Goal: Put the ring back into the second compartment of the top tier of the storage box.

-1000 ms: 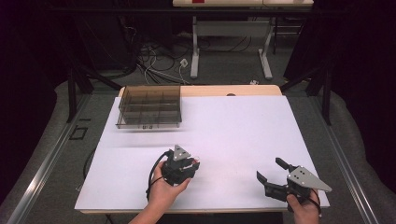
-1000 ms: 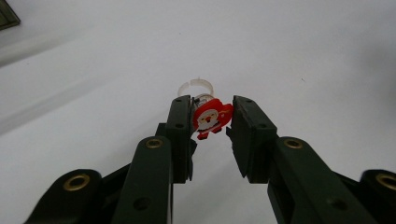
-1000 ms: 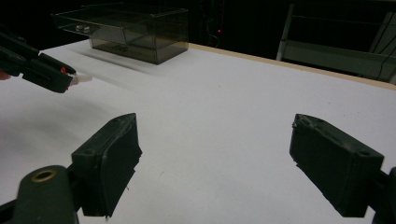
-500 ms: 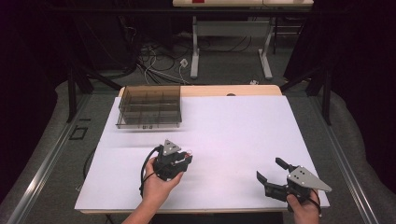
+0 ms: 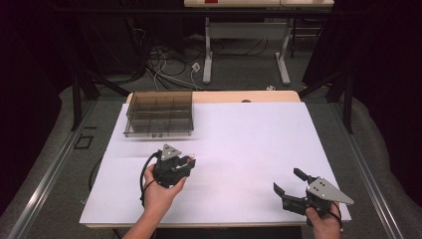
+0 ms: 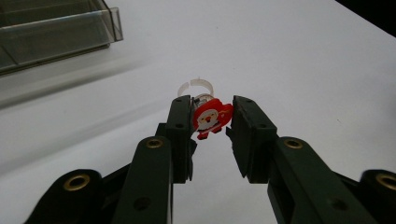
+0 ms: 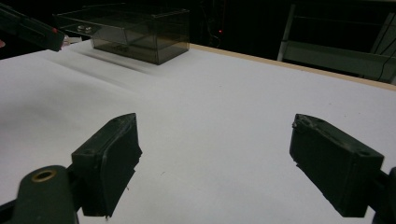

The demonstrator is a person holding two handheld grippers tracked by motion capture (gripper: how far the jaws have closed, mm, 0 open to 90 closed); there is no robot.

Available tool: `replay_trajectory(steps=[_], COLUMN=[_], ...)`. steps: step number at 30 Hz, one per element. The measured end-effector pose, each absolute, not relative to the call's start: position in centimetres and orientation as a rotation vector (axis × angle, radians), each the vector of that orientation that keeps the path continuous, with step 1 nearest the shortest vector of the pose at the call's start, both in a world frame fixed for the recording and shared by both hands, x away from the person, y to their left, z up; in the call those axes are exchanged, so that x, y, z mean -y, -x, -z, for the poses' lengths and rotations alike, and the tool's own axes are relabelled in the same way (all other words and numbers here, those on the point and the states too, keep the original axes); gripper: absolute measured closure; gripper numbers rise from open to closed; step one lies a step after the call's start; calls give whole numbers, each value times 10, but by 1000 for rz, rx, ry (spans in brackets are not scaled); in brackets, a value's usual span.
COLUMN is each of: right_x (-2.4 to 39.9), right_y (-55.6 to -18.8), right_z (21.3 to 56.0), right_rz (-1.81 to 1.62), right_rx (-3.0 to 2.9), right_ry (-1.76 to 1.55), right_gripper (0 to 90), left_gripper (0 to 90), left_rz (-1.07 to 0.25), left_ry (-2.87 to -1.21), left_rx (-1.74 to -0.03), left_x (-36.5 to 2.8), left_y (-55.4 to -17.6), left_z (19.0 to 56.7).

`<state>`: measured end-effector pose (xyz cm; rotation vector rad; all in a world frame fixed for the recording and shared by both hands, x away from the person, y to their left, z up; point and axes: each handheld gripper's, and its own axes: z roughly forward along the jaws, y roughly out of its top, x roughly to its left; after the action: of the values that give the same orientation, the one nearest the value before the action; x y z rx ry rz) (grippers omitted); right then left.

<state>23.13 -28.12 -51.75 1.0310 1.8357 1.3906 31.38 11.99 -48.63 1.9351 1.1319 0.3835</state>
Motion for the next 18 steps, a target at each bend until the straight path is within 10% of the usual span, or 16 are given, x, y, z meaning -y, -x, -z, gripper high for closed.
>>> replay_trajectory(steps=[18], right_x=[280], right_y=[-232], right_z=[517], right_rz=[-1399], right_rx=[-1833], right_ry=[-1027], right_gripper=[149], left_gripper=[693], left_rz=[-418], left_ry=[-1832], left_rx=[-1218], left_x=[-151], left_y=[-320], left_z=[478])
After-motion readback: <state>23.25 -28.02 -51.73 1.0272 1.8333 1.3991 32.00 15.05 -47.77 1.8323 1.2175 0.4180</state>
